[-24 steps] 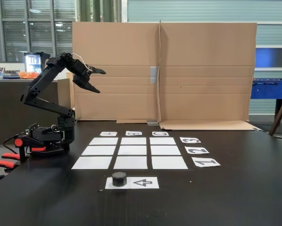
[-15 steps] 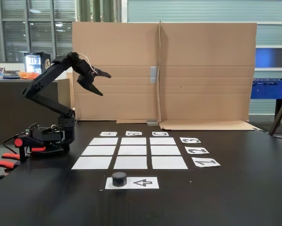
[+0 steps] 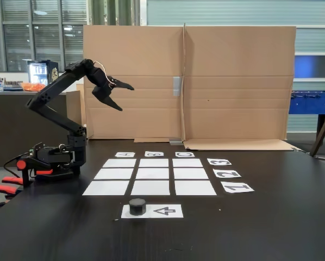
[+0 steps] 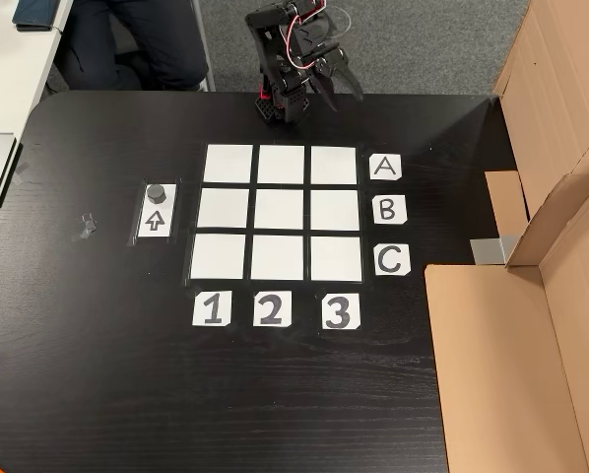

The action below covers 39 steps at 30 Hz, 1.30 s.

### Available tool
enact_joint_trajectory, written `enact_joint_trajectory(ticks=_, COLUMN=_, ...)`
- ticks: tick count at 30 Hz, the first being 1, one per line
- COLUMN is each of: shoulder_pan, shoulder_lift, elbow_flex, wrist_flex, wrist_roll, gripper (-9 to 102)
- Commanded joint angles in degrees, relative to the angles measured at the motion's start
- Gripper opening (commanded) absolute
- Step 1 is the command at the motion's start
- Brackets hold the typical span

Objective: Pick up a new token and place it in the grid on square A2.

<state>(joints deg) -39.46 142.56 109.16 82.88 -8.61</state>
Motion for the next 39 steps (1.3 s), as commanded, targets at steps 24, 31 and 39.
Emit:
enact_joint_trajectory(ticks=24, shoulder_pan=30.3, shoulder_lift=-27.7, elbow_flex=-22.0, wrist_flex=0.1, wrist_roll=9.2, gripper=43)
enact_joint_trajectory(ticks=31, shoulder_pan=36.5, shoulder_lift=-37.2, elbow_flex=-28.7, wrist_flex=1.1, wrist_roll=9.1, gripper=43)
enact_joint_trajectory(ticks=39, shoulder_pan=43.1, shoulder_lift=-43.1, elbow_flex=-33.8, wrist_flex=5.6, wrist_roll=8.9, gripper=43)
